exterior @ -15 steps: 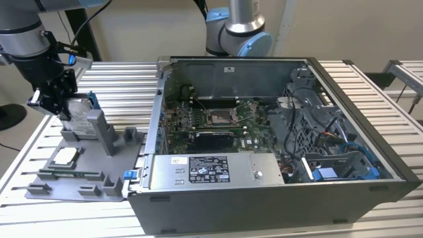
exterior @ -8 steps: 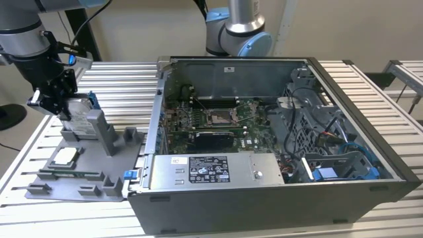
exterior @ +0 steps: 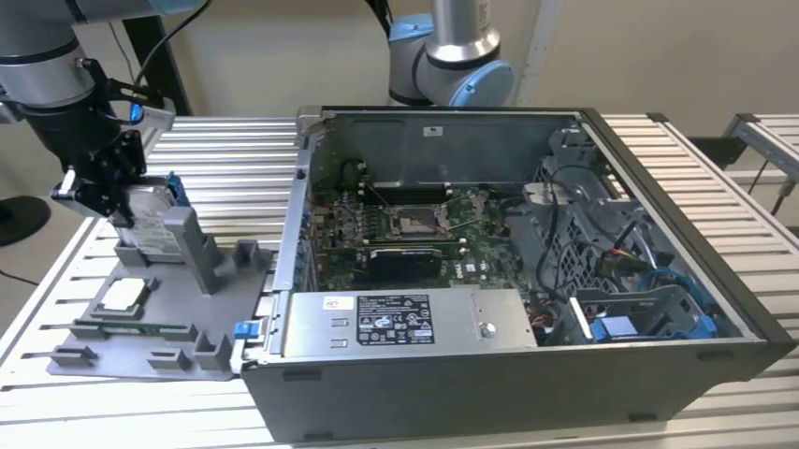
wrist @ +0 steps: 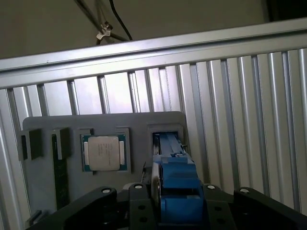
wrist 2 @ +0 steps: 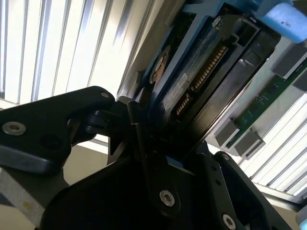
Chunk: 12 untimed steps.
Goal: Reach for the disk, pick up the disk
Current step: 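Pick up the disk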
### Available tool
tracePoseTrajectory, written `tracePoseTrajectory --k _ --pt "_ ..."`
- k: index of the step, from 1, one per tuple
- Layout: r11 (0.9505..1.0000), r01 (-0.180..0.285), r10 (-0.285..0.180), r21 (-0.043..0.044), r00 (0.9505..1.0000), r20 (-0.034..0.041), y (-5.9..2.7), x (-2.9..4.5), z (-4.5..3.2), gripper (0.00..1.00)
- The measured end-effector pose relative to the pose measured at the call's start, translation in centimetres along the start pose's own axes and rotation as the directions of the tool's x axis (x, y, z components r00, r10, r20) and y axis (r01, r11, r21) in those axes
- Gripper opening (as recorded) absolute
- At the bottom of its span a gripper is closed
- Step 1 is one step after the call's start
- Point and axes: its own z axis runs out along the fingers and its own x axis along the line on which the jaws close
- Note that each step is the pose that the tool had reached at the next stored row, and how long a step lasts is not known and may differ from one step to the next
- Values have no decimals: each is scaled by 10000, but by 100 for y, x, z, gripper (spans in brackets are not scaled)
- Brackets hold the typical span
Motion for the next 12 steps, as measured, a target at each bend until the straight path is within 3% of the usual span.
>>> tracePoseTrajectory --k 12 --pt "10000 0 0 -1 10000 -7 1 -4 -227 0"
